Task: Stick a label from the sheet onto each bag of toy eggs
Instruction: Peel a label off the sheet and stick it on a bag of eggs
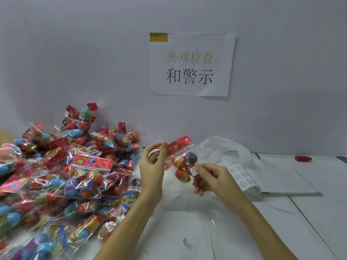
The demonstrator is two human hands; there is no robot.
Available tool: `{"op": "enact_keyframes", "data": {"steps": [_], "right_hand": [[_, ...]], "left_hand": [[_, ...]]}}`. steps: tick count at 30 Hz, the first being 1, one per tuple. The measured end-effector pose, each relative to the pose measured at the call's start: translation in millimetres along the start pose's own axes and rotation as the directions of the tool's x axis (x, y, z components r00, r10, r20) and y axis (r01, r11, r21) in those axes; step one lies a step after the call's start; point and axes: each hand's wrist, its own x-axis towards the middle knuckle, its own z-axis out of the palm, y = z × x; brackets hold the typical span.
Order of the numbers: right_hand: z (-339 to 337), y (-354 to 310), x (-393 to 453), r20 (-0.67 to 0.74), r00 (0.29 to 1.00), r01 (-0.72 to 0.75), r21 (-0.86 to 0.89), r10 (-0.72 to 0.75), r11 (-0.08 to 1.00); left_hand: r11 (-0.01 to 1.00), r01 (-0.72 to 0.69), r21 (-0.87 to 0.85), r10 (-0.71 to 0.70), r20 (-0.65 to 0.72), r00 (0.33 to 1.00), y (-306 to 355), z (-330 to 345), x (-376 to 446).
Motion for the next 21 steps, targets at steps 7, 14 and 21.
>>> {"op": "enact_keyframes", "data": {"steps": [7,14,21], "right_hand": [[-6,0,6,-0.047,0.999,0.025,0.122,-0.020,0.992],[-23,1,7,-0.181,0.974,0.147,0.069,-0.132,0.987],[-21,8,11,-0.343,0.939,0.116,0.242,-0.027,0.963]], "left_hand": [[0.998,0.015,0.062,-0.038,0.377,0.925,1,7,-11],[0.926,-0.183,0.330,0.002,0.481,0.877,3,1,-9],[0.951,-0.164,0.262,0.026,0.460,0.887,7,5,-13]]}}
